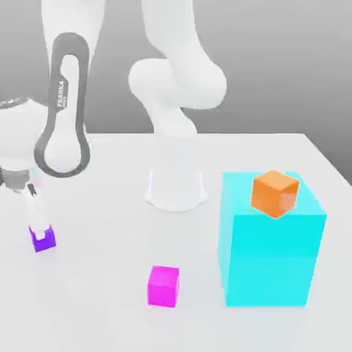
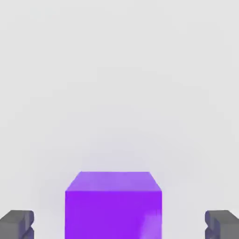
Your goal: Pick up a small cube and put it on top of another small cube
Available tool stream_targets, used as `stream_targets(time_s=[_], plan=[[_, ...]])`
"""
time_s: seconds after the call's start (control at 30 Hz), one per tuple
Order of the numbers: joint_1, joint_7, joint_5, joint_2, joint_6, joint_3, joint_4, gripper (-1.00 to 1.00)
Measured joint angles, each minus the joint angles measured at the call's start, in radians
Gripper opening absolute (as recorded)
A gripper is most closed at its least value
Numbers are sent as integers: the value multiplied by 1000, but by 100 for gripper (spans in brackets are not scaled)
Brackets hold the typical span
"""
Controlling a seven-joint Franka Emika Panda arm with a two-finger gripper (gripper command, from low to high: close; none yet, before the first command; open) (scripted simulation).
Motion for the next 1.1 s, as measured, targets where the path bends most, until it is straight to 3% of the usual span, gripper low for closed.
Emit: stream_targets(time_s=[0.07,0.1,0.37,0.6,0.77,1.1], plan=[[-63,-40,54,38,28,76,9,0],[-84,-53,70,51,37,100,12,-100],[-66,-34,46,37,27,77,9,-100],[84,133,-177,-94,-58,-124,-27,-100],[126,254,-337,-187,-119,-202,-56,-100],[513,-67,-316,-389,-483,-6,78,-100]])
